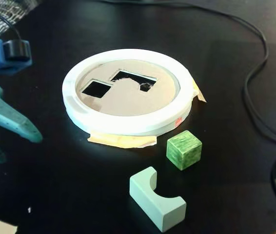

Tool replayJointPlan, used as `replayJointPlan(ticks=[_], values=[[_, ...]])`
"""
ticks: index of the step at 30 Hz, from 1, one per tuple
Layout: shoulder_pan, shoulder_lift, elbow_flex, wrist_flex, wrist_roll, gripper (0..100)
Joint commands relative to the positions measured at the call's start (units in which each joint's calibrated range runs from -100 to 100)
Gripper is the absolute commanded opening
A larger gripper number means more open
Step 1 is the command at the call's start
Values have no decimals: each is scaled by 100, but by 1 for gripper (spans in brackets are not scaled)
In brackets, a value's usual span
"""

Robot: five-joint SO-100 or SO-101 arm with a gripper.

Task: Pick up the U shape block and drop it in corresponding U shaped hole

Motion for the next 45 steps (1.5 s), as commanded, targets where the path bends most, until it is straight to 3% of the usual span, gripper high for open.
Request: replayJointPlan(ticks=[1,7,17,23,29,38,45], values=[[65,-39,-118,-31,-44,100],[-110,-39,-409,-51,-44,100],[-584,373,-2467,-151,-54,100],[-1309,3105,-4690,-372,10,100],[-1121,6132,-7349,-312,83,99],[-659,9643,-10537,350,1734,99],[402,11166,-11720,350,2090,99]])
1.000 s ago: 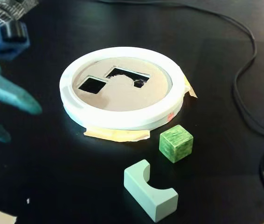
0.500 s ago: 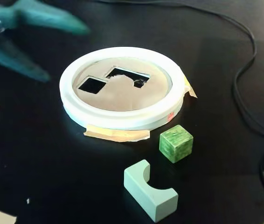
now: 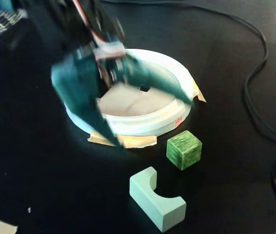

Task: Pick up the U shape block and drop it in corresponding U shaped hole

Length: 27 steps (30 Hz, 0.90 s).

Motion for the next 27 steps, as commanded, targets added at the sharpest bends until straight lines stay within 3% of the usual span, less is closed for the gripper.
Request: replayJointPlan(ticks=[1,27], values=[[569,715,-1053,69,215,99],[32,2149,-1135,-71,274,99]])
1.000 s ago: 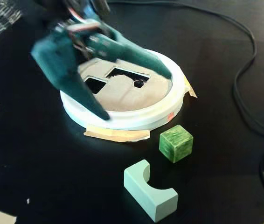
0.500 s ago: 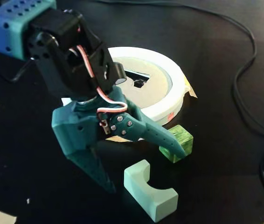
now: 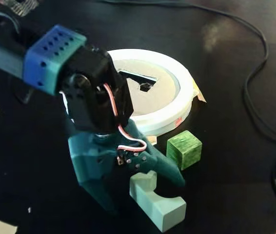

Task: Pick up the U shape block and drop it in corresponding U shaped hole

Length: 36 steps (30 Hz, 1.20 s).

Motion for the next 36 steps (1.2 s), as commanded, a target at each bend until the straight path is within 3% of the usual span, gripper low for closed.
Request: replayJointPlan(ticks=[1,11,14,15,20,23,36], values=[[-48,-54,-462,-62,107,99],[127,-54,-462,-52,176,96],[127,-99,-462,-52,161,82],[127,-126,-462,-52,156,71],[127,-152,-462,-52,151,39],[127,-161,-471,-52,151,30],[115,-761,-380,89,147,26]])
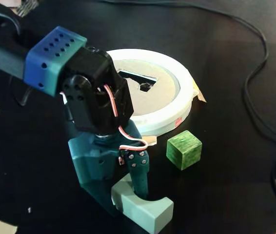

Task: Pick up the U shape block and drop it in corresponding U shaped hole

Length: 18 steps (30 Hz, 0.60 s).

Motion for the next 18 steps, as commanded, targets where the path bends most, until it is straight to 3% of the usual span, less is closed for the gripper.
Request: replayJointPlan(ticks=[1,3,9,18], values=[[97,-753,-380,89,-5,26],[97,-753,-371,89,-5,25],[97,-744,-407,79,0,1],[22,-699,-443,-32,0,1]])
